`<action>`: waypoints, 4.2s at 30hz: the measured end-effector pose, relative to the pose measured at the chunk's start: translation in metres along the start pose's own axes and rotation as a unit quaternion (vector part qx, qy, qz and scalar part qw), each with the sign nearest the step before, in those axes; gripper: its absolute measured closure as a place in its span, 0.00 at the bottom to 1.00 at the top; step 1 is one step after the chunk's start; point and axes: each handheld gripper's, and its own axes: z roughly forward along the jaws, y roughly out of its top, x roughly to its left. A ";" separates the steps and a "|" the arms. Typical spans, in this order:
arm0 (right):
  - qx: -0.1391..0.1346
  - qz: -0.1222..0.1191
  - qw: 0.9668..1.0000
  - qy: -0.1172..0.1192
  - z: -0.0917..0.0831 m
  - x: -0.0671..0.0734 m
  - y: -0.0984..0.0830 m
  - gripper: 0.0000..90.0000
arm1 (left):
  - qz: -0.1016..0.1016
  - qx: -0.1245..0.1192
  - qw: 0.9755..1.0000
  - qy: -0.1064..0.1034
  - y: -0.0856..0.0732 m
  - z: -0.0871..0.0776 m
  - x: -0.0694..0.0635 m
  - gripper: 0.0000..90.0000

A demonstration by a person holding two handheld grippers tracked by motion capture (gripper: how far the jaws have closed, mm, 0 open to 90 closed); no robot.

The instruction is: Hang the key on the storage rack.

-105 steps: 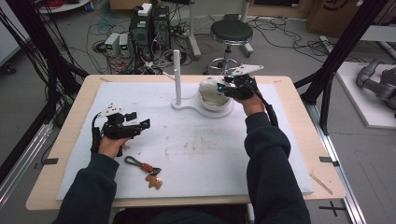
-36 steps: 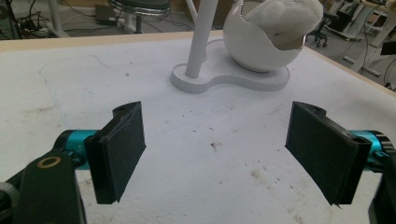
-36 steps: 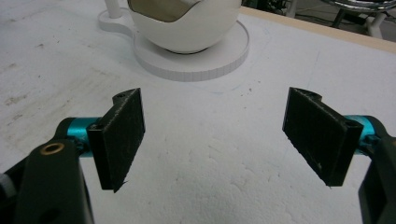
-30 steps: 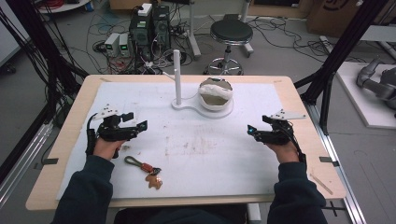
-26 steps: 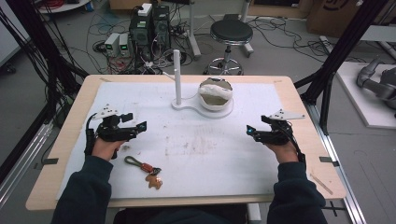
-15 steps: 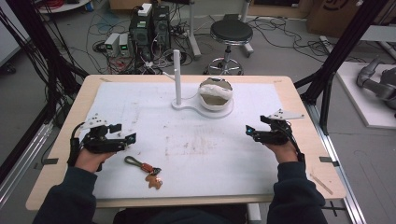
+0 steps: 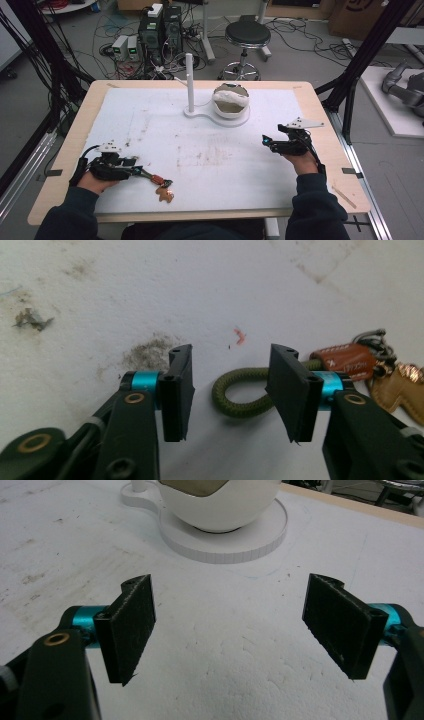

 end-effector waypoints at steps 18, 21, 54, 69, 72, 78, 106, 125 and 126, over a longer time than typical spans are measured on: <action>-0.001 0.003 1.000 -0.001 0.000 0.000 -0.001 0.24 | 0.067 -0.016 0.994 0.084 0.039 0.024 0.009 0.92; -0.002 0.005 1.000 0.000 0.000 -0.001 -0.001 0.24 | 0.090 -0.025 0.991 0.097 0.051 0.032 0.011 0.92; -0.001 0.006 1.000 0.003 0.000 -0.002 -0.003 0.24 | -0.069 -0.034 0.992 0.101 0.067 0.050 0.027 0.65; 0.000 0.004 1.000 0.004 0.001 0.000 -0.002 0.24 | -0.079 -0.049 0.991 0.098 0.066 0.073 0.007 0.90; 0.000 0.002 1.000 0.003 0.001 -0.001 -0.002 0.24 | -0.090 -0.059 0.990 0.090 0.066 0.078 0.006 0.85; 0.000 0.005 1.000 0.003 0.001 -0.003 -0.003 0.24 | -0.126 -0.065 0.988 0.062 0.071 0.071 -0.013 0.53; -0.011 0.008 1.000 0.005 -0.003 -0.004 -0.004 0.24 | -0.042 -0.202 0.978 0.038 0.086 0.042 -0.029 0.79; -0.017 0.009 1.000 0.005 -0.004 -0.002 -0.002 0.24 | 0.007 -0.268 0.963 0.010 0.188 0.022 -0.029 0.79; -0.018 0.008 1.000 0.006 -0.004 -0.003 -0.002 0.24 | 0.006 -0.265 0.964 0.014 0.193 0.024 -0.028 0.79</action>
